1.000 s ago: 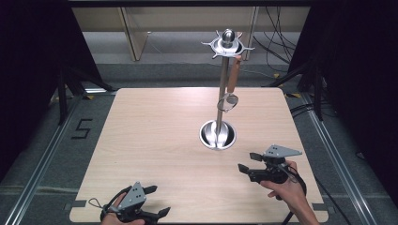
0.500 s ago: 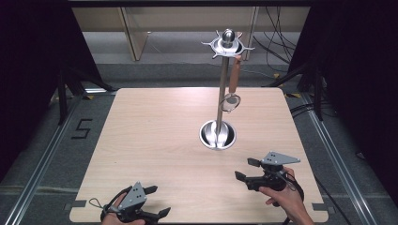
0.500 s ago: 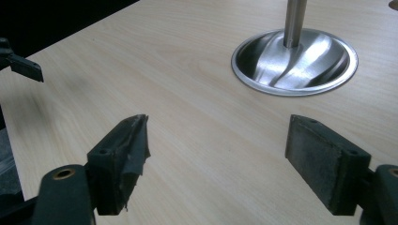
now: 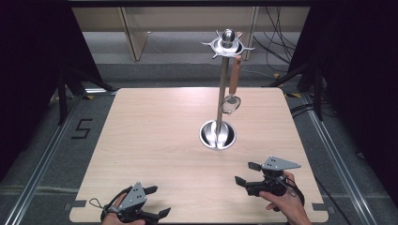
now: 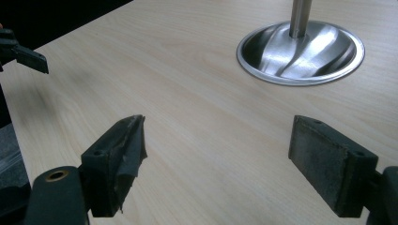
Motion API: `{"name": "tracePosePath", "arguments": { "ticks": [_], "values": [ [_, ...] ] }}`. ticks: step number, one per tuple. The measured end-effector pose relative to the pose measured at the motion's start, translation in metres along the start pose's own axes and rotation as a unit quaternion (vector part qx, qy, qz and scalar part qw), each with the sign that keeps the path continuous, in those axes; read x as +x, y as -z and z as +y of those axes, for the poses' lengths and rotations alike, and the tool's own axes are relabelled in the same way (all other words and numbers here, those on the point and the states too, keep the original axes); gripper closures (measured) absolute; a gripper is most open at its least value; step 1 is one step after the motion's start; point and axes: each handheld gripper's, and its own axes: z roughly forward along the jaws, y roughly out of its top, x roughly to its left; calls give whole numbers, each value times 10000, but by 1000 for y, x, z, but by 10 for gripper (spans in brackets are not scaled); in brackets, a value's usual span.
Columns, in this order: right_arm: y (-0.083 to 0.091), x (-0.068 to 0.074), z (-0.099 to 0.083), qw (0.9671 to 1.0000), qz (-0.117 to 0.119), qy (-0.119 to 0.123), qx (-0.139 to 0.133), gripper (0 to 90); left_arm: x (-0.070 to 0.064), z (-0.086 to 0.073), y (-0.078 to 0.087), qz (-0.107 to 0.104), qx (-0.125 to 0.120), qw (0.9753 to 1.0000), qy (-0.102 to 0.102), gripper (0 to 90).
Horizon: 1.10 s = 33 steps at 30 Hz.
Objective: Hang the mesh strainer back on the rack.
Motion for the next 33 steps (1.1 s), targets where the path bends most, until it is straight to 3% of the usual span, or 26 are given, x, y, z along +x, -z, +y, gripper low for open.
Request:
{"name": "tracePosePath", "arguments": {
  "ticks": [1,2,3,4,6,7,11,12,13,14,15,16,17,18,20,21,22,24,25,26,27,28,29,32,33],
  "values": [
    [1,2,-1,9998,28,-158,78,201,0,0,0,0,-1,10000,0,147],
    [0,0,-2,10000,0,-58,67,202,0,0,0,0,1,10000,-3,147],
    [0,2,-2,9999,35,-160,47,202,0,0,0,-3,4,10000,-12,146],
    [1,3,-3,9998,-5,-173,129,202,-4,-1,-2,-66,-128,9996,236,147],
    [2,4,-4,9997,-7,-195,172,202,-3,0,-1,-29,-19,9999,155,147],
    [1,1,-5,9999,47,-61,93,202,-3,0,-1,-31,-27,9999,158,147],
    [2,6,-7,9997,35,-188,162,204,-3,0,-1,-19,-27,9999,158,147],
    [1,4,-8,9999,-15,-66,143,204,-3,0,-1,-21,-31,9999,163,147],
    [2,6,-8,9998,-44,-109,186,204,-3,0,-1,-26,-35,9999,157,147],
    [3,8,-9,9997,70,-168,152,204,-3,-1,-1,-61,-68,9998,171,147],
    [2,6,-9,9998,-20,-51,170,204,-3,0,-1,-61,-45,9998,157,147],
    [4,10,-10,9995,-15,-207,237,204,-3,-1,-2,-50,-93,9998,165,147],
    [5,7,-10,9998,-40,47,191,204,-3,0,-1,-29,-29,9999,145,147],
    [5,11,-11,9995,44,-215,216,204,-3,0,-1,-34,-13,9999,132,147],
    [6,9,-12,9998,-2,-6,218,204,-3,-1,-1,-58,-13,9999,136,147],
    [7,12,-13,9993,20,-218,292,204,-3,-1,-1,-57,-15,9999,138,147],
    [5,10,-14,9998,5,-63,184,204,-3,-1,-1,-72,1,9999,143,147],
    [8,13,-15,9990,-17,-231,387,206,-4,-1,-1,-70,11,9996,277,147],
    [7,10,-16,9994,-64,-37,343,206,-4,-1,-1,-74,25,9996,265,147],
    [7,13,-17,9990,-32,-199,404,206,-4,-1,-1,-74,25,9996,270,147],
    [7,12,-18,9988,-51,-87,472,205,-4,-1,-1,-74,25,9996,270,146],
    [7,15,-19,9985,4,-225,496,204,-3,-1,-1,-77,28,9997,239,147],
    [7,13,-19,9985,-70,-66,534,202,-3,-1,-1,-81,30,9998,171,147],
    [7,14,-21,9982,-122,0,585,203,-2,-1,-1,-84,20,9999,143,147],
    [7,16,-22,9983,-122,-4,564,203,-3,-1,-1,-33,51,9997,224,147]
  ]
}}
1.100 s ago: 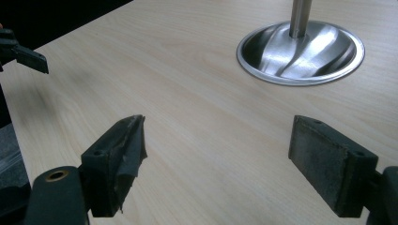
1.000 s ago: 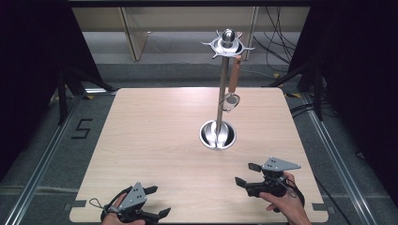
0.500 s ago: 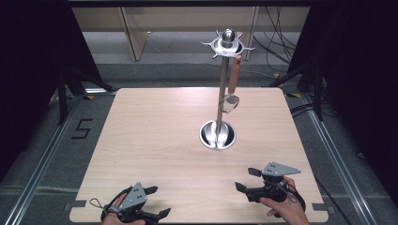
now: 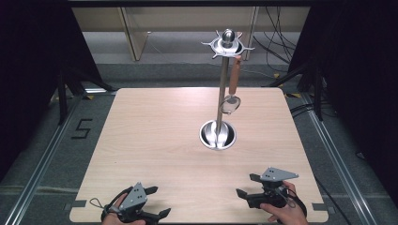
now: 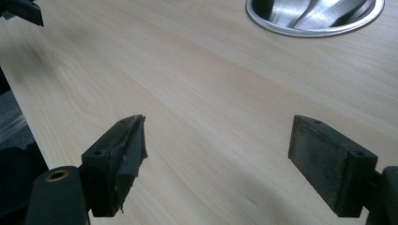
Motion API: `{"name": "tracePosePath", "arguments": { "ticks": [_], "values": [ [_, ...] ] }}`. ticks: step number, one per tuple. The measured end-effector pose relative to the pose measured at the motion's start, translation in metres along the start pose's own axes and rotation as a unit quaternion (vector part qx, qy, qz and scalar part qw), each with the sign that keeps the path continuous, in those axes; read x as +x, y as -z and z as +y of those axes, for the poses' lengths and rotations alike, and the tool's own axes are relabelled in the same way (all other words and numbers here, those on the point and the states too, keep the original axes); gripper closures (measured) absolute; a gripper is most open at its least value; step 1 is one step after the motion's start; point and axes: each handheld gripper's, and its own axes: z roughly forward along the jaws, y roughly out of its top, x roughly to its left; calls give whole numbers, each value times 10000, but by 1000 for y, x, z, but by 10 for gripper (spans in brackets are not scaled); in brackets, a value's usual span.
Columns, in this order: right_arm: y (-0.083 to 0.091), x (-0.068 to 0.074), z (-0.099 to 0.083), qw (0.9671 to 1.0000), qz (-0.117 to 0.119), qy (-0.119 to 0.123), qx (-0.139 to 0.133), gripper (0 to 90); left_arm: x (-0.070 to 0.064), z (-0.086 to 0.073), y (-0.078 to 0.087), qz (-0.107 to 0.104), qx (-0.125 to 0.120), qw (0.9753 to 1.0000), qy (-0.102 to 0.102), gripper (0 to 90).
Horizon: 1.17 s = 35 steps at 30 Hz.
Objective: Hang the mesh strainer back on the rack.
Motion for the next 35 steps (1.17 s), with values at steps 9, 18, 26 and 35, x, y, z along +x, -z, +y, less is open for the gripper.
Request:
{"name": "tracePosePath", "arguments": {
  "ticks": [9,18,26,35],
  "values": [
    [1,5,-6,9998,52,-5,215,204,-1,0,-1,-27,-40,10000,40,147],
    [3,4,-9,9995,-81,178,248,206,0,0,-1,34,8,10000,-37,147],
    [2,2,-9,9992,-41,156,364,206,-1,0,-1,-25,-42,10000,34,147],
    [4,4,-10,9994,-24,-56,348,209,0,0,-1,4,-16,10000,5,147]
  ]
}}
